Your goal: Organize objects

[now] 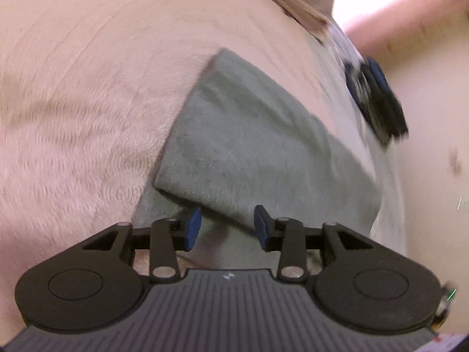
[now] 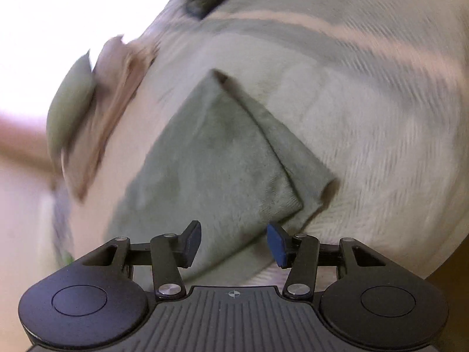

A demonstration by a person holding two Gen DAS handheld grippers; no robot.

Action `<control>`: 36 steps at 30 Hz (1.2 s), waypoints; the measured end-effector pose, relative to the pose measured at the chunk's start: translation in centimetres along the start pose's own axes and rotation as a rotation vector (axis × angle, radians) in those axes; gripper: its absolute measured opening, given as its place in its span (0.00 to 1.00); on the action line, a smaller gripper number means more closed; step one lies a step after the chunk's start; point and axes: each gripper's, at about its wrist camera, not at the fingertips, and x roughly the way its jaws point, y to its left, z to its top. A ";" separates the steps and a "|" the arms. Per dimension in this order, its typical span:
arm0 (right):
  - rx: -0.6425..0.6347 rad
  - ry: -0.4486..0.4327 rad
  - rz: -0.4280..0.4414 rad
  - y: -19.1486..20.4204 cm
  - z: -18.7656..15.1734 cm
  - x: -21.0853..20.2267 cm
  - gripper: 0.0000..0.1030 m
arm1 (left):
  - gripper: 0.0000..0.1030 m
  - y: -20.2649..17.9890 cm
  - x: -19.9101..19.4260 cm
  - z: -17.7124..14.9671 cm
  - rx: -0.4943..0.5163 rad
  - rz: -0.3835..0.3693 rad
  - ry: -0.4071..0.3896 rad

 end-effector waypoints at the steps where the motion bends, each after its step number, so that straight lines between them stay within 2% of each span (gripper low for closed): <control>1: 0.043 -0.003 0.007 -0.6 0.2 0.1 0.46 | 0.37 0.5 0.2 -0.1 -0.038 -0.004 -0.009; 3: 0.104 -0.013 0.026 -1.1 0.4 0.4 0.46 | 0.38 1.1 0.3 0.0 -0.097 -0.007 -0.032; 6: 0.141 -0.030 0.005 -1.9 0.7 1.1 0.44 | 0.44 2.2 -0.1 -0.1 -0.189 -0.046 -0.065; 8: 0.148 -0.039 0.001 -2.2 0.8 1.2 0.32 | 0.43 2.7 0.3 0.1 -0.217 -0.051 -0.076; 9: 0.146 -0.041 -0.006 -2.4 0.8 1.1 0.19 | 0.41 2.8 0.5 0.1 -0.217 -0.050 -0.077; 10: 0.141 -0.046 -0.006 -2.4 0.8 1.0 0.12 | 0.37 2.6 0.9 0.2 -0.205 -0.042 -0.077; 11: 0.129 -0.058 0.004 -2.3 0.8 0.6 0.10 | 0.22 2.5 1.1 0.4 -0.185 -0.033 -0.078; 12: 0.102 -0.074 0.010 -1.9 0.8 0.3 0.07 | 0.15 2.2 1.2 0.5 -0.160 -0.021 -0.079; 13: 0.063 -0.090 0.012 -1.4 0.7 -0.4 0.06 | 0.06 1.9 1.1 0.5 -0.130 -0.013 -0.084; 14: 0.009 -0.110 0.016 -0.5 0.8 -1.1 0.06 | 0.04 1.6 0.7 0.4 -0.108 -0.018 -0.094; 18: -0.082 -0.179 0.039 1.1 0.7 -3.7 0.05 | 0.04 0.2 -1.1 -1.2 -0.002 -0.029 -0.126; 21: -0.114 -0.162 0.003 0.5 -0.3 -4.2 0.05 | 0.04 -0.1 -1.0 -2.3 0.032 -0.003 -0.096; 23: -0.093 -0.120 -0.040 -0.7 -0.9 -3.6 0.05 | 0.04 0.4 -0.4 -3.0 0.031 0.029 -0.076; 25: -0.070 -0.122 -0.031 -1.1 -1.3 -3.9 0.05 | 0.04 0.6 -0.3 -3.2 0.019 0.047 -0.077; 28: -0.092 -0.158 0.015 -0.8 -2.0 -5.1 0.05 | 0.04 0.1 -1.9 -3.5 0.058 0.016 -0.127; 30: -0.083 -0.138 0.005 -1.0 -2.2 -4.9 0.05 | 0.04 0.1 -2.5 -3.8 0.083 0.014 -0.134; 33: -0.079 -0.087 -0.037 -2.0 -3.1 -4.1 0.05 | 0.04 0.6 -2.0 -4.0 0.086 0.051 -0.110; 36: -0.079 -0.100 -0.023 -2.2 -3.2 -4.2 0.05 | 0.04 0.6 -1.3 -3.9 0.074 0.069 -0.115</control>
